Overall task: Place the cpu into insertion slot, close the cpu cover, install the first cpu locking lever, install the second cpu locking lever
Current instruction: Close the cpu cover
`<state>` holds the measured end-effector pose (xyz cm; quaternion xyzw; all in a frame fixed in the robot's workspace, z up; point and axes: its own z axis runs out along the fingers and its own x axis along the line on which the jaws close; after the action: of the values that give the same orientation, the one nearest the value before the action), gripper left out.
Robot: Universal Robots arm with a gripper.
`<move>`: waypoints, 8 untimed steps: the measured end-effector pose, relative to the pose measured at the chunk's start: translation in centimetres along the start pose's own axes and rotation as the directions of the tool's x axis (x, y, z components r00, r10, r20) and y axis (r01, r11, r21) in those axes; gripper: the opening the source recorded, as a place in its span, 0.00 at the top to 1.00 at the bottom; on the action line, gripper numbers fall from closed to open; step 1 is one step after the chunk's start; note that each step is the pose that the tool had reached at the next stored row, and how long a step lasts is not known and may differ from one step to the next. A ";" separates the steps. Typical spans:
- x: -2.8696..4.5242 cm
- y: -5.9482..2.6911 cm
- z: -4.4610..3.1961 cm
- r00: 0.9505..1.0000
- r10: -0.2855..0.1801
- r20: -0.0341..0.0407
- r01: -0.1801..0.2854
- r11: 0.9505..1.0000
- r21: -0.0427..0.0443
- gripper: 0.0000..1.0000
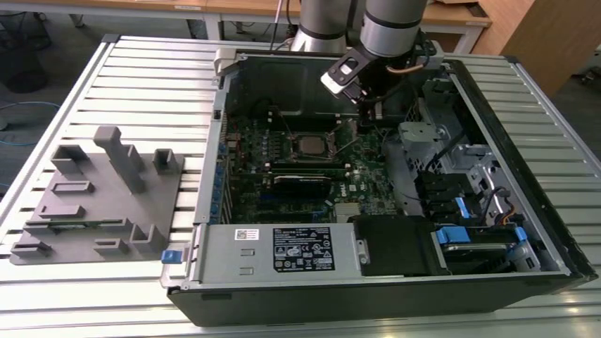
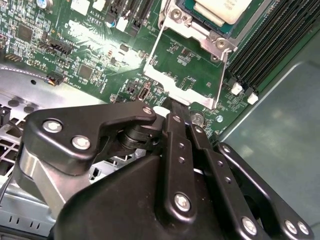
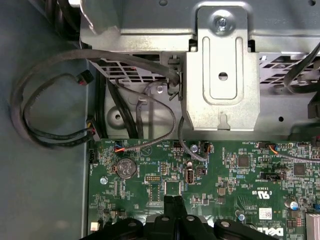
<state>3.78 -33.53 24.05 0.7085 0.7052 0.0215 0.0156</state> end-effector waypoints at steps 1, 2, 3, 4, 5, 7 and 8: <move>0.00 0.00 0.01 1.000 0.000 0.000 0.000 1.000 0.005 0.89; 0.00 0.00 0.02 1.000 0.000 0.000 0.000 1.000 0.010 0.89; 0.00 0.00 0.03 1.000 0.000 0.000 0.000 1.000 0.015 0.89; 0.00 0.00 0.04 1.000 0.000 0.000 0.000 1.000 0.020 0.89; 0.00 -0.01 0.03 1.000 0.000 0.000 0.000 1.000 0.022 0.89; 0.00 0.00 0.03 1.000 0.000 0.000 0.000 1.000 0.024 0.89; 0.00 0.00 0.04 1.000 0.000 0.000 0.000 1.000 0.025 0.89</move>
<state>3.78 -33.53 24.01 0.7087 0.7054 0.0125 0.0066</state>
